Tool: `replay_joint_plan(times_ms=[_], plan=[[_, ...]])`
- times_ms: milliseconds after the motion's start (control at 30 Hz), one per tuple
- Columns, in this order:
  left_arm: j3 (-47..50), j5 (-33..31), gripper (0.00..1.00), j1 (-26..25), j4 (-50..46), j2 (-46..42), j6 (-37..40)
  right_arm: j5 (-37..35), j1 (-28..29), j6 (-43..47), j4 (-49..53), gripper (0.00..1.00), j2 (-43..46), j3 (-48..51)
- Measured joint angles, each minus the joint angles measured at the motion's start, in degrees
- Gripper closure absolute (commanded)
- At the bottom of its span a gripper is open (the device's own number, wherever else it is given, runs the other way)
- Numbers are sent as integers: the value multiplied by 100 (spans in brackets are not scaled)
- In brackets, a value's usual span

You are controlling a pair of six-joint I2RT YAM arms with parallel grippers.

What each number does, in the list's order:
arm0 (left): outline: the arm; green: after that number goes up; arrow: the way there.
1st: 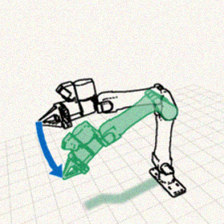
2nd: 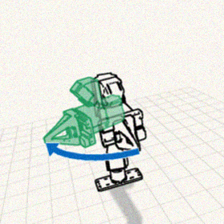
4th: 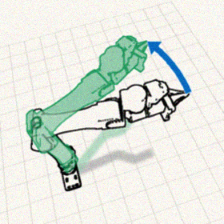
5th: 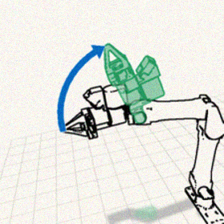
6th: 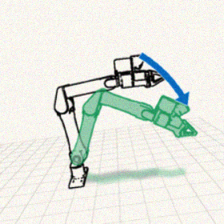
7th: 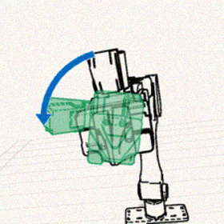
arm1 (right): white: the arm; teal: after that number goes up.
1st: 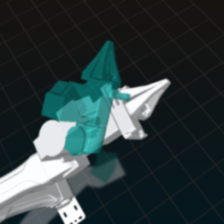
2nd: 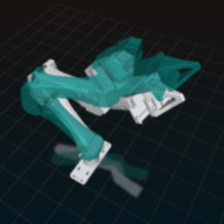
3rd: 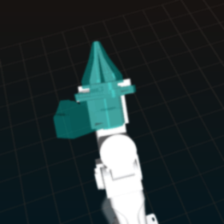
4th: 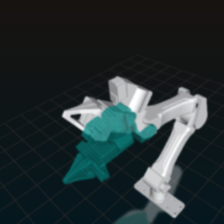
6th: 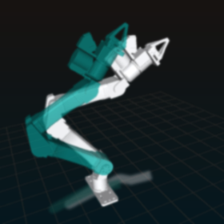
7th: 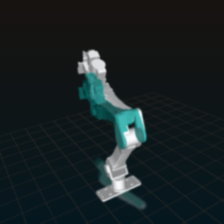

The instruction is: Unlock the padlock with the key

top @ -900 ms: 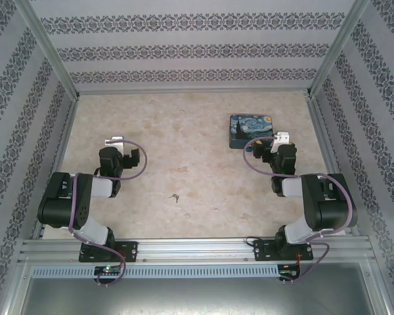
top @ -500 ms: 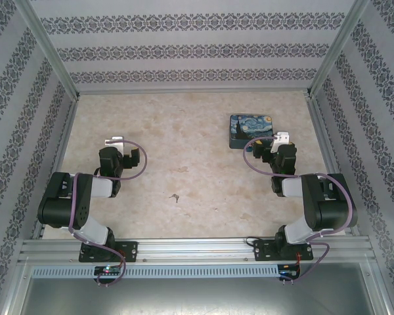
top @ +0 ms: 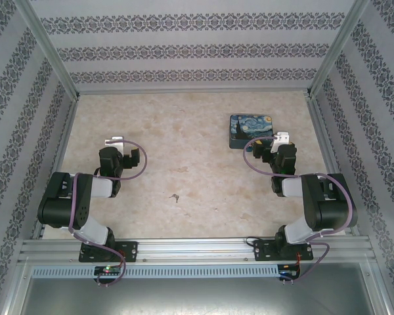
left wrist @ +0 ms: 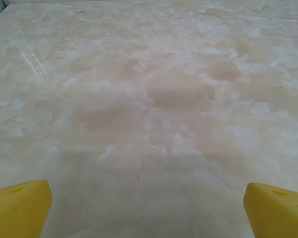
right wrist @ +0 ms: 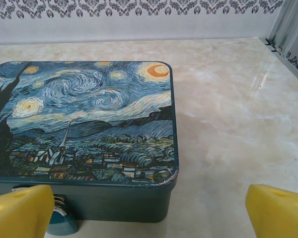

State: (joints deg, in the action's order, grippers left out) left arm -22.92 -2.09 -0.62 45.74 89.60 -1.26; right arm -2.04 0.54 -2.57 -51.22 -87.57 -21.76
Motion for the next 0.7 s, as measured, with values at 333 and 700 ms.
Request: replay_joint_plan(times_ms=[333, 700], plan=[[-422, -181, 0, 0, -846, -658, -48, -136, 37, -317, 1626, 2, 1718, -428], [-2380, 348, 0, -2, -3486, -1058, -1093, 1635, -1211, -2312, 3427, 2, 614, -2660]])
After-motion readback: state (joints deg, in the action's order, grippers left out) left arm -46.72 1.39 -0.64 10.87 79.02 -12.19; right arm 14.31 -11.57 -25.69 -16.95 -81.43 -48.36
